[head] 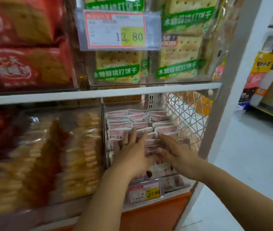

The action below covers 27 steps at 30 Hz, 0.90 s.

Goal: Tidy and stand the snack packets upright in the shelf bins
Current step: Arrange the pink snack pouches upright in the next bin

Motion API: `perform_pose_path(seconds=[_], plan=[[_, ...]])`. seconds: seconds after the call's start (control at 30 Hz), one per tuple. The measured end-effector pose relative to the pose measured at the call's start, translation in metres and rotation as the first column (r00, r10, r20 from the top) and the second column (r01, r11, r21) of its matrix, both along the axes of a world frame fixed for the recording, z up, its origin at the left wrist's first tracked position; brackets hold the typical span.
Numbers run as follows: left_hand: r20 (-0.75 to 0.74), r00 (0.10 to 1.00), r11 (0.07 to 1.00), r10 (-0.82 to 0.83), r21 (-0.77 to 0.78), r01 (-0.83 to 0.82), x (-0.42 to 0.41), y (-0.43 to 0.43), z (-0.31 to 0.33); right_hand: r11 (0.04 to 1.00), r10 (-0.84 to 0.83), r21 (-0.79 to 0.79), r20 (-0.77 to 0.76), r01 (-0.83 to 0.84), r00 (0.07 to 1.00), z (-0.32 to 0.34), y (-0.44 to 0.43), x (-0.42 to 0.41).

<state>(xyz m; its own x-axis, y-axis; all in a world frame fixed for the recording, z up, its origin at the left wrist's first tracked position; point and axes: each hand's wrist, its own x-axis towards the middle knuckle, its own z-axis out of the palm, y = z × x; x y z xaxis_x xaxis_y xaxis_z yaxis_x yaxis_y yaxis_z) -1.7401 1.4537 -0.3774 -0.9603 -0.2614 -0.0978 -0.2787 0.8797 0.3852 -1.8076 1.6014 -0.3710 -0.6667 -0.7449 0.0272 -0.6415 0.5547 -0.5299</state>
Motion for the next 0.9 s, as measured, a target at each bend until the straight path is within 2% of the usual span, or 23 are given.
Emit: perform_pose_path(seconds=[0.1, 0.13, 0.2, 0.27, 0.37, 0.43, 0.53, 0.63, 0.73, 0.9], plan=[[0.027, 1.0, 1.0, -0.011, 0.024, 0.011, -0.005, -0.007, 0.001, 0.999, -0.015, 0.031, 0.073, 0.013, 0.997, 0.015, -0.003, -0.006], [0.024, 1.0, 1.0, -0.02, 0.018, 0.02, -0.005, -0.007, 0.001, 0.999, -0.041, 0.006, 0.04, 0.04, 0.998, 0.022, -0.007, -0.01], [0.012, 0.999, 0.999, -0.044, -0.014, 0.045, -0.004, -0.007, -0.002, 0.997, -0.072, -0.048, -0.14, 0.066, 0.987, 0.035, -0.02, -0.022], [-0.001, 0.998, 0.996, -0.07, -0.052, 0.07, 0.001, -0.007, -0.004, 1.0, -0.007, 0.008, -0.225, 0.009, 0.974, 0.044, -0.036, -0.033], [0.0, 0.993, 0.991, -0.114, -0.073, 0.114, 0.01, -0.007, -0.004, 0.953, 0.166, 0.28, -0.161, -0.116, 0.973, 0.041, -0.054, -0.048], [0.015, 0.99, 0.985, -0.143, -0.09, 0.144, 0.015, -0.006, -0.003, 0.925, 0.158, 0.37, -0.174, -0.084, 0.972, 0.039, -0.06, -0.058], [0.038, 0.989, 0.985, -0.146, -0.086, 0.148, 0.016, -0.005, -0.003, 0.924, 0.19, 0.372, -0.244, -0.089, 0.951, 0.037, -0.069, -0.073], [0.071, 0.988, 0.988, -0.134, -0.069, 0.139, 0.014, -0.004, -0.002, 0.895, 0.272, 0.421, -0.251, -0.148, 0.929, 0.041, -0.082, -0.075], [0.086, 0.987, 0.988, -0.133, -0.065, 0.139, 0.014, -0.004, -0.001, 0.903, 0.283, 0.401, -0.281, -0.156, 0.917, 0.046, -0.095, -0.074], [0.092, 0.987, 0.989, -0.131, -0.056, 0.136, 0.015, -0.004, 0.0, 0.872, 0.312, 0.448, -0.203, -0.195, 0.928, 0.047, -0.105, -0.077]])
